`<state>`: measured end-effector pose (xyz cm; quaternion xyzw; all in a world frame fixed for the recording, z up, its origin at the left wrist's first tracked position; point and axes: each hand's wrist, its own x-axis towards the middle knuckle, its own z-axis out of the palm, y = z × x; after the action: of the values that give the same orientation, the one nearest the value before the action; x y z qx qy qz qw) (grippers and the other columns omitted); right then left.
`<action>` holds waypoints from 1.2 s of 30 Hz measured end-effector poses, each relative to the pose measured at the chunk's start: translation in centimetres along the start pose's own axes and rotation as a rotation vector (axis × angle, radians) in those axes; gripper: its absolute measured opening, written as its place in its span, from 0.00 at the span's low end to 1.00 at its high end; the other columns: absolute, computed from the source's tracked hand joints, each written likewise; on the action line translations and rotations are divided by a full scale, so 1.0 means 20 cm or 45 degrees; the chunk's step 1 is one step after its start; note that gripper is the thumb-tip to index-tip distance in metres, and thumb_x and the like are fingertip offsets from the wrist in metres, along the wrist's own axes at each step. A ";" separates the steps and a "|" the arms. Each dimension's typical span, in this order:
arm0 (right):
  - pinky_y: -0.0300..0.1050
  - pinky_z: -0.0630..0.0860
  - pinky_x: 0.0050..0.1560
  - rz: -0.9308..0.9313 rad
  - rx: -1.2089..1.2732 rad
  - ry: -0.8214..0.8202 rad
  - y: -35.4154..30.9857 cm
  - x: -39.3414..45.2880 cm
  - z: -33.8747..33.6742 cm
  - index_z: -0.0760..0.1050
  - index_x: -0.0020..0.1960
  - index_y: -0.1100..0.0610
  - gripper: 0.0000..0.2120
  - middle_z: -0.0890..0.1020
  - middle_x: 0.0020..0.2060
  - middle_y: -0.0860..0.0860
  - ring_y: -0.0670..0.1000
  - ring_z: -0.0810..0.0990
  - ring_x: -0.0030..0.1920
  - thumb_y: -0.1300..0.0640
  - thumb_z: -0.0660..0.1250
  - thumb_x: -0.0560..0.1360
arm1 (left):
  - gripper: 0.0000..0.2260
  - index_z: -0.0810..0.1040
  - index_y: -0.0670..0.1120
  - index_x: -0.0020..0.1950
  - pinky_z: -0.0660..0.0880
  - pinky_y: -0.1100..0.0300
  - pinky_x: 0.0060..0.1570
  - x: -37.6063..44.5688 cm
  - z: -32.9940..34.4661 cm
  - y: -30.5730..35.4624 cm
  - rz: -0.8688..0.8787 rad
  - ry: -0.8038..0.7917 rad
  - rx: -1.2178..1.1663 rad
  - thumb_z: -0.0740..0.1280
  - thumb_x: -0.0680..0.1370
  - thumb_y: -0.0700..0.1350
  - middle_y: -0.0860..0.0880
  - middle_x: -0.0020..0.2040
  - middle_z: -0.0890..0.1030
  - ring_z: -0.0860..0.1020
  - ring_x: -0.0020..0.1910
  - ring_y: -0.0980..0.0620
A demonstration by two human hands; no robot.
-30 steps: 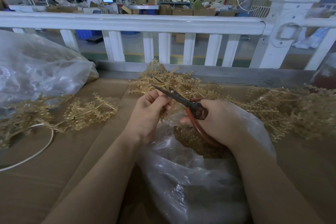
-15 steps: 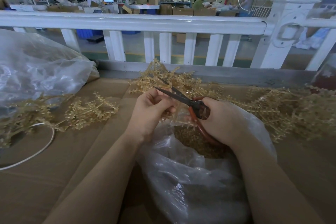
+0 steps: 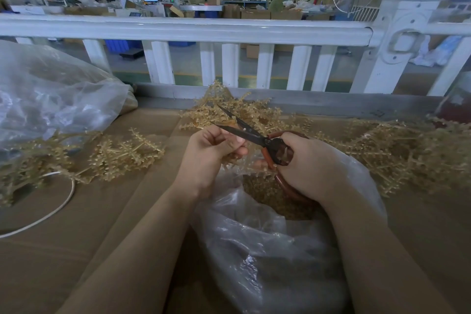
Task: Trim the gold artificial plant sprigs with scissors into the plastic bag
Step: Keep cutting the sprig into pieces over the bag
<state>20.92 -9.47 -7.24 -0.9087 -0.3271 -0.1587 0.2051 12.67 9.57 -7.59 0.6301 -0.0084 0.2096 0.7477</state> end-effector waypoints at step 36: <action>0.35 0.71 0.37 0.343 0.740 0.097 -0.04 0.00 0.01 0.80 0.40 0.43 0.15 0.82 0.36 0.31 0.33 0.80 0.41 0.32 0.71 0.66 | 0.06 0.77 0.46 0.47 0.76 0.53 0.50 0.01 -0.01 -0.01 -0.046 0.061 -0.156 0.65 0.80 0.36 0.51 0.35 0.79 0.79 0.36 0.54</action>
<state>20.43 -8.78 -7.25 -0.8406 -0.2276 -0.0639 0.4874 12.84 9.84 -7.81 0.5778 0.0079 0.2102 0.7886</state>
